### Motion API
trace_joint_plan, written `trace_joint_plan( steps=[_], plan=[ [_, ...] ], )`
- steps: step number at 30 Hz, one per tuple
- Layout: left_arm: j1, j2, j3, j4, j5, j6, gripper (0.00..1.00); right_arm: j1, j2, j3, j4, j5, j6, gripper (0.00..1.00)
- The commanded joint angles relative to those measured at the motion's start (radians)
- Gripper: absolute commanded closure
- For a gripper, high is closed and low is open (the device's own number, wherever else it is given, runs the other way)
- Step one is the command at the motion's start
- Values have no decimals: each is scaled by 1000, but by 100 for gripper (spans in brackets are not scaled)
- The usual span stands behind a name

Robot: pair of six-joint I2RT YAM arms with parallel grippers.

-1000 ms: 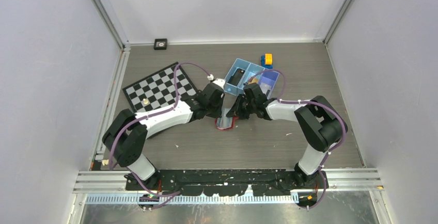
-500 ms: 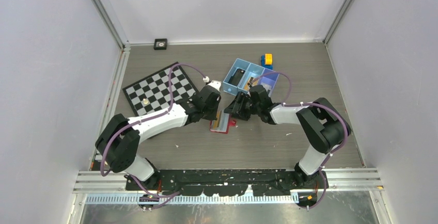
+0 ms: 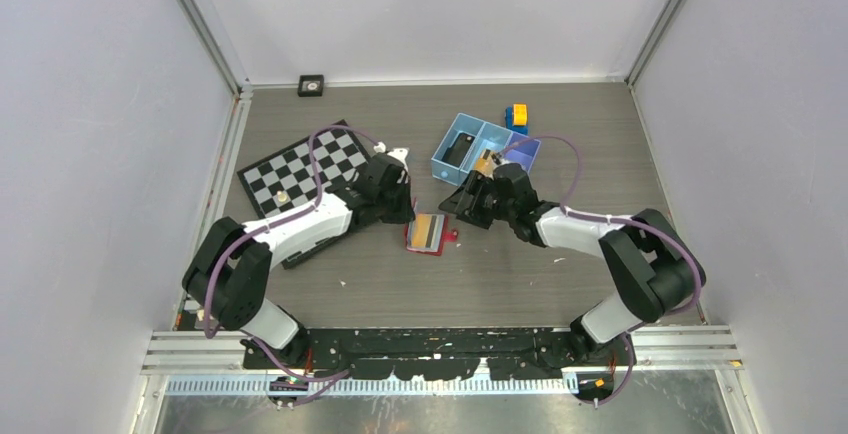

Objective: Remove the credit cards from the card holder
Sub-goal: Remove the credit card from the card holder.

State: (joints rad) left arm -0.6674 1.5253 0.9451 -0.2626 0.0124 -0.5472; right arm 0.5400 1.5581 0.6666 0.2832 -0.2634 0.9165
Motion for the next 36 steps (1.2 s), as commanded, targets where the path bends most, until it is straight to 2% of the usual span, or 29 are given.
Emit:
trace_joint_plan(
  steps=[1, 4, 6, 10, 14, 20, 21, 23, 25, 26, 28, 32, 34, 36],
  plan=[
    [30, 17, -27, 55, 86, -31, 100, 10, -41, 24, -4, 24, -38, 37],
    [51, 20, -37, 65, 113, -41, 100, 33, -5, 51, -2, -12, -42, 45],
    [69, 23, -45, 78, 141, -50, 100, 52, 28, 66, 28, -67, -34, 53],
    [104, 23, -65, 100, 186, -63, 100, 73, 102, 86, 119, -143, -5, 81],
    [124, 15, -76, 103, 194, -63, 100, 75, 180, 108, 173, -180, 23, 92],
    [147, 11, -87, 98, 202, -63, 100, 87, 274, 153, 208, -187, 36, 93],
    [152, 10, -91, 98, 207, -63, 96, 91, 283, 156, 219, -188, 41, 94],
    [163, 3, -103, 108, 231, -63, 81, 96, 290, 162, 219, -182, 40, 94],
    [168, -8, -122, 128, 255, -67, 59, 97, 294, 167, 206, -176, 35, 94],
    [170, -12, -127, 135, 266, -69, 53, 96, 296, 169, 203, -175, 33, 94],
    [170, -15, -134, 155, 293, -70, 47, 96, 299, 169, 190, -166, 29, 94],
    [172, 21, -126, 178, 353, -77, 47, 97, 307, 171, 183, -161, 28, 94],
    [174, 46, -115, 172, 364, -77, 56, 96, 308, 171, 183, -162, 28, 94],
    [180, 55, -111, 171, 366, -79, 70, 96, 301, 167, 184, -162, 29, 94]
  ],
)
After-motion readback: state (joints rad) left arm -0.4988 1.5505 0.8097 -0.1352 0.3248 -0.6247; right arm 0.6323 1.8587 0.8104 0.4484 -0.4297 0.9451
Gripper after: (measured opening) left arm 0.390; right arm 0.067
